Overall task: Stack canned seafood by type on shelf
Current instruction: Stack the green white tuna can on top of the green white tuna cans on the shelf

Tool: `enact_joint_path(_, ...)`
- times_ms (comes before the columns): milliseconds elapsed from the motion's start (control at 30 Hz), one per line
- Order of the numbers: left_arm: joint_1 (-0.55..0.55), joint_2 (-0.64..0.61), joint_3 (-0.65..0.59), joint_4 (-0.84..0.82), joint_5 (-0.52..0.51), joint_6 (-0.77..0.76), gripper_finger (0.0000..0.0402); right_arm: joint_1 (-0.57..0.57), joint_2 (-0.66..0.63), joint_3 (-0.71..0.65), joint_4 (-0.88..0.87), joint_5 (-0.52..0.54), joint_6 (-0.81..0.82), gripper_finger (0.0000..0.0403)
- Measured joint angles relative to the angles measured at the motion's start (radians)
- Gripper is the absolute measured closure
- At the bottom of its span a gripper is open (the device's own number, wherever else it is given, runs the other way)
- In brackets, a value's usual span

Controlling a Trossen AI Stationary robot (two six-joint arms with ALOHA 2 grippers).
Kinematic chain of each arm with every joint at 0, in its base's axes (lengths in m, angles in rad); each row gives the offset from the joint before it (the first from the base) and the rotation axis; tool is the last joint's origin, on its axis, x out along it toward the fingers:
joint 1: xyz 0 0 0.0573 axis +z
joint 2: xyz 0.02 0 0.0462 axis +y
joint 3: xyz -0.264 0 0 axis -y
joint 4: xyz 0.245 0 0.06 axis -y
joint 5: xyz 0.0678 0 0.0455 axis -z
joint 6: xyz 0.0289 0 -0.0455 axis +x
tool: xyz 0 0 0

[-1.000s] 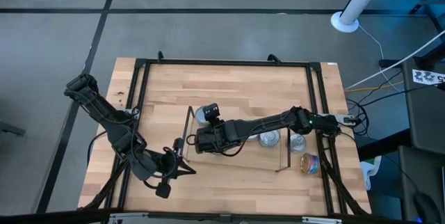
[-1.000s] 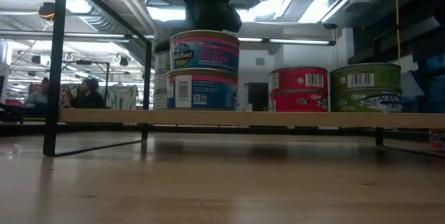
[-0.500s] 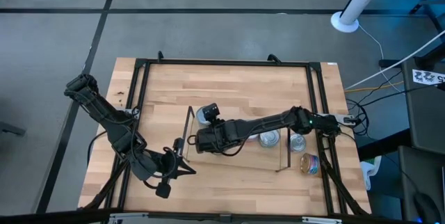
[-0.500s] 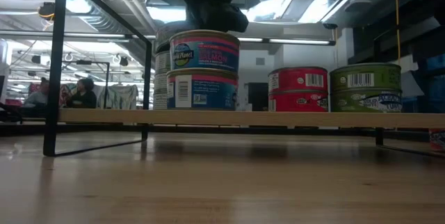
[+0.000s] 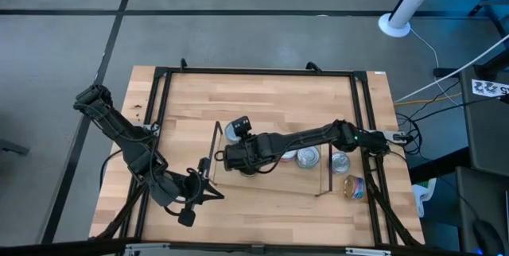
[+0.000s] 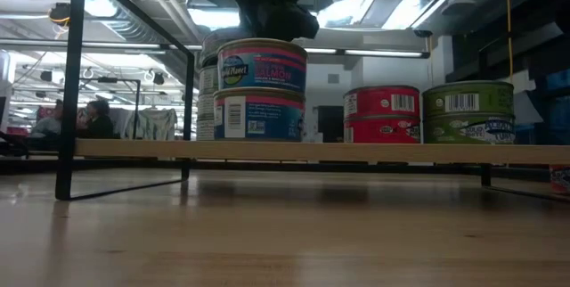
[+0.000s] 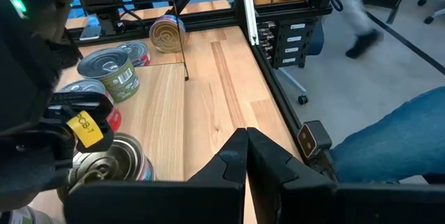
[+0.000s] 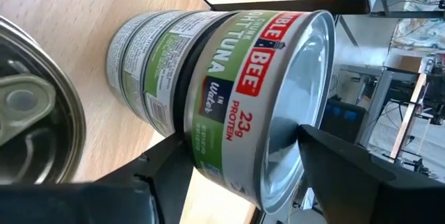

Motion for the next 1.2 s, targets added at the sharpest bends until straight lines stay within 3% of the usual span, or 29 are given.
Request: enact_joint_path(1200,0.000,0.000,0.000,0.000,0.000,0.004,0.0400,-0.027,-0.016,0.002,0.002,-0.087,-0.027,0.0149)
